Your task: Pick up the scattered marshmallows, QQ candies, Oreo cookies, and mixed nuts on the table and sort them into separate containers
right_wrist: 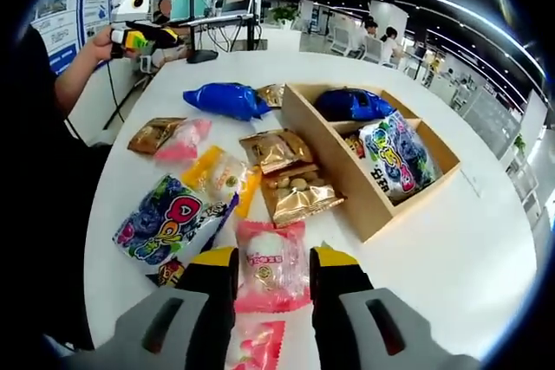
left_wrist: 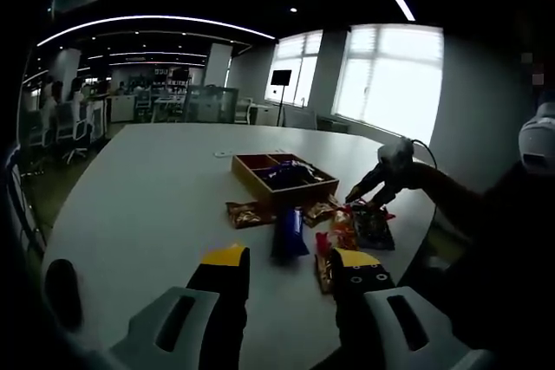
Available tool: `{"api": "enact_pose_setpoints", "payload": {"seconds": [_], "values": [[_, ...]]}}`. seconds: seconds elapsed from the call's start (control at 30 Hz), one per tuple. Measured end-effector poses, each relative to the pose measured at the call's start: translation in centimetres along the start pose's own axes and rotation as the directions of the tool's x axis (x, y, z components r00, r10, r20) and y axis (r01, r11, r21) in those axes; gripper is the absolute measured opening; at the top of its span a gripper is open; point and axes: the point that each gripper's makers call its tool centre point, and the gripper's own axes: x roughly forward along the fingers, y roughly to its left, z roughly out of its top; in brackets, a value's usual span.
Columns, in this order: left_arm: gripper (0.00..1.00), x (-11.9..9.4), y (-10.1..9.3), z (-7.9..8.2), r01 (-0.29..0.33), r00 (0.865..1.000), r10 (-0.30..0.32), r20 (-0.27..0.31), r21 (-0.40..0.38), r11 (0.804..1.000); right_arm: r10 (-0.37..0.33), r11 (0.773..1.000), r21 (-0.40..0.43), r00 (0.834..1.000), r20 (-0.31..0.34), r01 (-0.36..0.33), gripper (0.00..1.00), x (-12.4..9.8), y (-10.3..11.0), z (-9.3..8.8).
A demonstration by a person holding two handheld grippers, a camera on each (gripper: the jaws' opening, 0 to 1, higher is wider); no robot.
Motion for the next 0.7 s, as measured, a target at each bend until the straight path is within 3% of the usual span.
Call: {"api": "enact_pose_setpoints", "payload": {"seconds": [0.7], "values": [[0.42,0.0,-0.14,-0.1,0.007,1.0,-0.007,0.004,-0.006,1.0,-0.014,1.0,0.008,1.0,0.015,0.014,0.16,-0.07,0.18,-0.19]]}}
